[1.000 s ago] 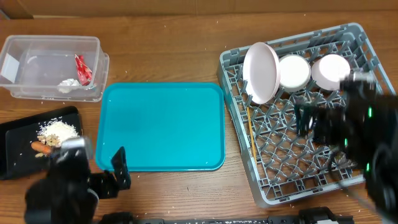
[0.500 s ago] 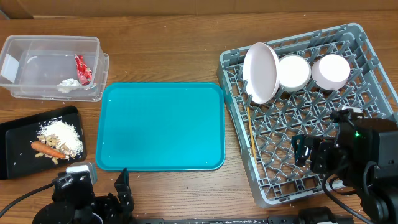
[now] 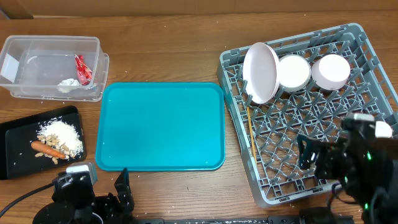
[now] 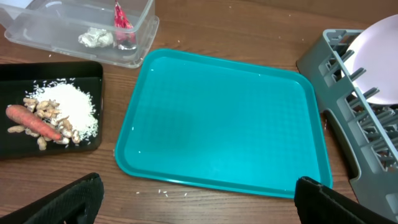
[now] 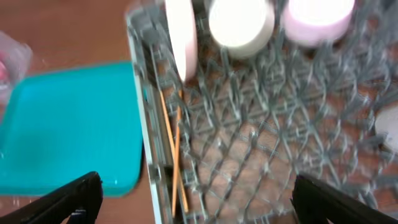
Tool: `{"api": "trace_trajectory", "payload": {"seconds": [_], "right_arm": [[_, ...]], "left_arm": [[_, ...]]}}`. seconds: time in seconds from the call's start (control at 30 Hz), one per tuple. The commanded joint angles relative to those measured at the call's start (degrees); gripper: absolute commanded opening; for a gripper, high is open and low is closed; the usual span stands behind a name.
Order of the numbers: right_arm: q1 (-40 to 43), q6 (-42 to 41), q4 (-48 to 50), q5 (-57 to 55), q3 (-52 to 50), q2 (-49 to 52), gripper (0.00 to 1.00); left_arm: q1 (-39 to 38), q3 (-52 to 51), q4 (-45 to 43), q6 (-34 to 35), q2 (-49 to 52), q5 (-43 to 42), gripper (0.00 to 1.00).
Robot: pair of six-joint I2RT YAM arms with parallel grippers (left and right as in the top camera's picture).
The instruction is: Sort waste into correct bins and load items into the dishwasher
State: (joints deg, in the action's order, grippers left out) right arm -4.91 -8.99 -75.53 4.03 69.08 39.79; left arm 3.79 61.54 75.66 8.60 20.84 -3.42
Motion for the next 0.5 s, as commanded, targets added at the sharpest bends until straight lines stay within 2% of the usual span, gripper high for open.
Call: {"api": "trace_trajectory", "payload": {"seconds": [0.0, 0.33, 0.47], "right_arm": [[0.9, 0.4, 4.1, -0.5, -5.8, -8.8, 1.00], [2.6, 1.4, 15.9, -1.0, -26.7, -33.9, 1.00], [3.1, 2.5, 20.0, -1.0, -33.0, -39.6, 1.00]], "left_arm": [[0.3, -0.3, 0.1, 0.2, -0.2, 0.4, 1.00], [0.3, -0.3, 0.1, 0.2, -0.2, 0.4, 1.00], [0.3, -0.3, 0.1, 0.2, -0.2, 0.4, 1.00]]}}
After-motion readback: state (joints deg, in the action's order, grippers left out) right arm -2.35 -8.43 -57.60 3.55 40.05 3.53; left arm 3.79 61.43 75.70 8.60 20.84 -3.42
